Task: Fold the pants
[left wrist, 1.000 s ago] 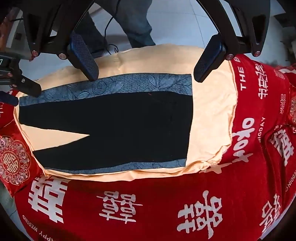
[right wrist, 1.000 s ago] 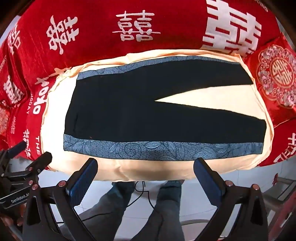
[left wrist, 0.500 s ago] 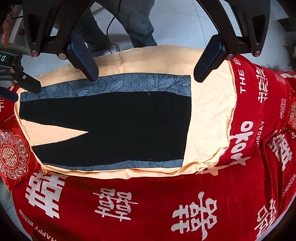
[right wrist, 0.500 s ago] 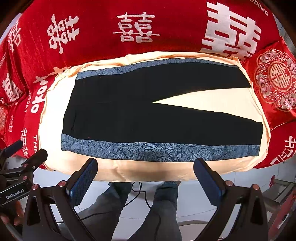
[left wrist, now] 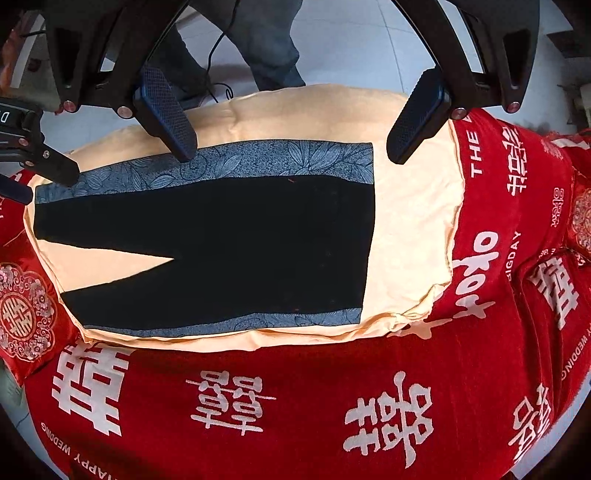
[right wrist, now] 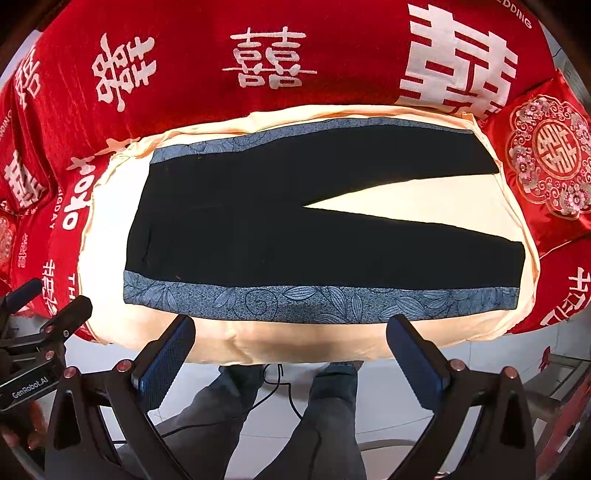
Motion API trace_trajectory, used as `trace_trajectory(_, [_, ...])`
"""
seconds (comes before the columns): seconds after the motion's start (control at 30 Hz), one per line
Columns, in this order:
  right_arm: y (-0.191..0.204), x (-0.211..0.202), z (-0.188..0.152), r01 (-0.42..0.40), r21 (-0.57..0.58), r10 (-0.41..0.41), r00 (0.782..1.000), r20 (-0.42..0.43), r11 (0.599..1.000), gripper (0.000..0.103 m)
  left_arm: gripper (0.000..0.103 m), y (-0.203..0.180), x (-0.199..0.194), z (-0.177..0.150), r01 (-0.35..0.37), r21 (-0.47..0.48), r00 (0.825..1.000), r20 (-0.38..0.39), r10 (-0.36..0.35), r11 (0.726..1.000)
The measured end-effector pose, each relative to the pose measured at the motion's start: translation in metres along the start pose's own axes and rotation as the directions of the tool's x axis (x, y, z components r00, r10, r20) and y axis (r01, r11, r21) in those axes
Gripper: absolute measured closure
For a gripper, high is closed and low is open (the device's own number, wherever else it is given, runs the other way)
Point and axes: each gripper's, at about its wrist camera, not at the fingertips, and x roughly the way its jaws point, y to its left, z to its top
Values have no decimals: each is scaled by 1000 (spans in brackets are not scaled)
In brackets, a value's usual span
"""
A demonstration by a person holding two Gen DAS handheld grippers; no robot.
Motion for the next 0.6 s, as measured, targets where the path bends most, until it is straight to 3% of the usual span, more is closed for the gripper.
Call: trace_trajectory(0.6, [2,2,7,-5,-9,5,1000,-6,1000,0,0,-4,-4,5,-42,10,999,10,42,999])
